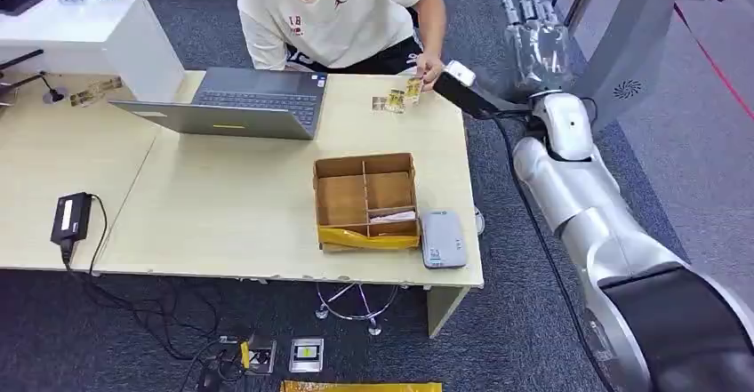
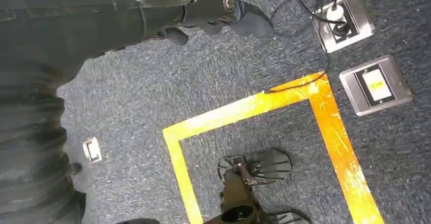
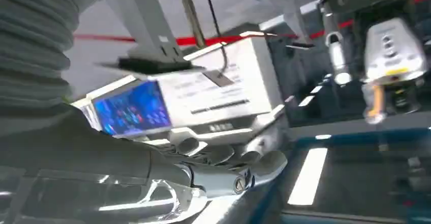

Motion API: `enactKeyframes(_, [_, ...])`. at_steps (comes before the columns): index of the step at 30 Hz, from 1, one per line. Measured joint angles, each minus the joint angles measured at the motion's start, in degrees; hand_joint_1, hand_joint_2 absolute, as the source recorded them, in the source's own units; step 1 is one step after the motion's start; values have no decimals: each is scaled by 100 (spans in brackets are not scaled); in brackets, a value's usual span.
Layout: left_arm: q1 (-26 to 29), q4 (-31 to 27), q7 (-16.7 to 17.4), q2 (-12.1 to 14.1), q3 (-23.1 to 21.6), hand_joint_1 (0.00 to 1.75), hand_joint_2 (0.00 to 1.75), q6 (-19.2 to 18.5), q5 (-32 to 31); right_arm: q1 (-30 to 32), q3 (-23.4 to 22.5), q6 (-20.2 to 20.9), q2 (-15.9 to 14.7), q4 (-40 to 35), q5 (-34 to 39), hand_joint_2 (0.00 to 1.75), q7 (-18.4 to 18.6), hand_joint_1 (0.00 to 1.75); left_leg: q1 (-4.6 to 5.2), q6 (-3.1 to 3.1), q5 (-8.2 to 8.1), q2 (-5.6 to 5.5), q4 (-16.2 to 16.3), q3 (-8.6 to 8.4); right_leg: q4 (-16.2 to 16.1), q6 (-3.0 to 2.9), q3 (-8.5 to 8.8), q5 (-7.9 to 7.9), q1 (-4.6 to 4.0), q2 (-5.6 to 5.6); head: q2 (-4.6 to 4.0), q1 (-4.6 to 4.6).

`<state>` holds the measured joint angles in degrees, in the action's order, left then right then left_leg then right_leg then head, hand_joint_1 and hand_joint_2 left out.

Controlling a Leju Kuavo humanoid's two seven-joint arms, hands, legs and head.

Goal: Pass the card to the sensor for recognition and then transmit it.

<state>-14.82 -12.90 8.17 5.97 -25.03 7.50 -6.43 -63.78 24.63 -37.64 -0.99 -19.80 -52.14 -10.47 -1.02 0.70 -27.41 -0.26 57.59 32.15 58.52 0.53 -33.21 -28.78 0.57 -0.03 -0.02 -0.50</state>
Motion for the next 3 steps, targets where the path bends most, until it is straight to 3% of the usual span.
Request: enactKeyframes(3, [132, 2, -37, 4, 0, 0, 175, 76, 58, 612, -363, -65, -544, -105, 708, 175, 37, 0, -1, -4, -2, -25, 0, -9, -15, 2, 21, -3, -1, -25, 0, -2])
